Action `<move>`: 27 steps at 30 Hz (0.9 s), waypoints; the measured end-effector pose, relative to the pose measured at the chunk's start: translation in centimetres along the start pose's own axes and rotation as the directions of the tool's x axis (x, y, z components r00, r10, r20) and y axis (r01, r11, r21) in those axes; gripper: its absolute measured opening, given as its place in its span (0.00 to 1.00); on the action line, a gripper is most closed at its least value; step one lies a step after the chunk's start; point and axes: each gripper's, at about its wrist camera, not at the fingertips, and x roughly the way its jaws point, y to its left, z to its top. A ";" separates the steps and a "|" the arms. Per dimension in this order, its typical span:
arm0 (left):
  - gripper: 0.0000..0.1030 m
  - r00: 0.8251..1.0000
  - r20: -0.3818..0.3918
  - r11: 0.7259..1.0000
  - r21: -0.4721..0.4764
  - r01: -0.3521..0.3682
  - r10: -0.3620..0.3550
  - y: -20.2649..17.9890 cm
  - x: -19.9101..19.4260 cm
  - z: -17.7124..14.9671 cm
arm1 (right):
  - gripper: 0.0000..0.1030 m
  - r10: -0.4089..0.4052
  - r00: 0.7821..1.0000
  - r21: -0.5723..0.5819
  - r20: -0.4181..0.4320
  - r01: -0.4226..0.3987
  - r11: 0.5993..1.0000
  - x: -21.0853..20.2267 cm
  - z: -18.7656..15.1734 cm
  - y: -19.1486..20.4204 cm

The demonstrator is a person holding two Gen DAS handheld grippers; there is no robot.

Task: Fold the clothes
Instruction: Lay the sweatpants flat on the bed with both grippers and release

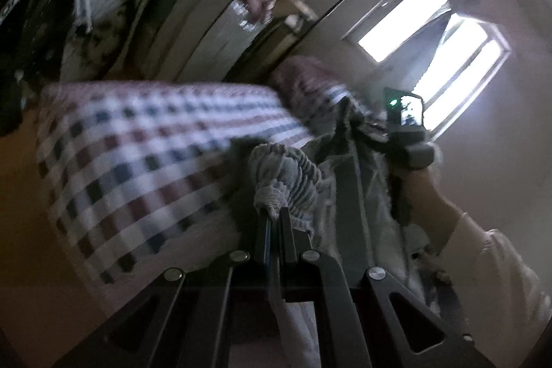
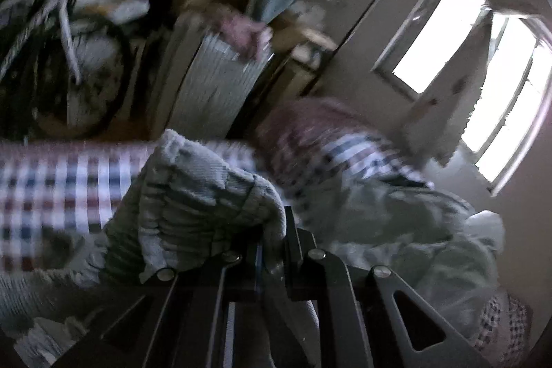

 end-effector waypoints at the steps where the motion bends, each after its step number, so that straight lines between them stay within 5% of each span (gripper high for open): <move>1: 0.02 1.000 -0.010 1.000 0.010 -0.013 0.013 0.8 0.6 -0.4 | 0.08 0.010 1.000 -0.007 -0.018 -0.010 1.000 1.3 -0.7 1.0; 8: 0.02 0.997 -0.051 0.998 0.000 -0.058 0.058 4.6 2.9 -1.9 | 0.16 0.089 0.992 0.106 -0.085 -0.080 0.991 5.6 -3.1 1.4; 12: 0.02 0.997 -0.050 0.998 0.000 -0.064 0.064 5.2 3.0 -2.4 | 0.54 0.067 0.994 0.073 -0.088 -0.061 0.996 4.6 -3.5 0.3; 14: 0.02 0.997 -0.049 0.998 0.005 -0.065 0.065 5.0 2.8 -2.5 | 0.56 0.070 0.993 0.065 -0.099 -0.064 0.996 3.7 -3.6 -1.0; 21: 0.02 0.997 -0.063 0.999 0.010 -0.034 0.034 4.6 2.0 -2.2 | 0.57 0.109 0.994 0.122 -0.008 -0.108 0.987 -7.1 -7.0 -6.9; 27: 0.00 1.000 0.005 0.999 -0.052 0.002 -0.002 4.0 -0.7 0.0 | 0.66 0.061 0.998 0.190 0.012 -0.062 0.980 -19.6 -16.9 -11.9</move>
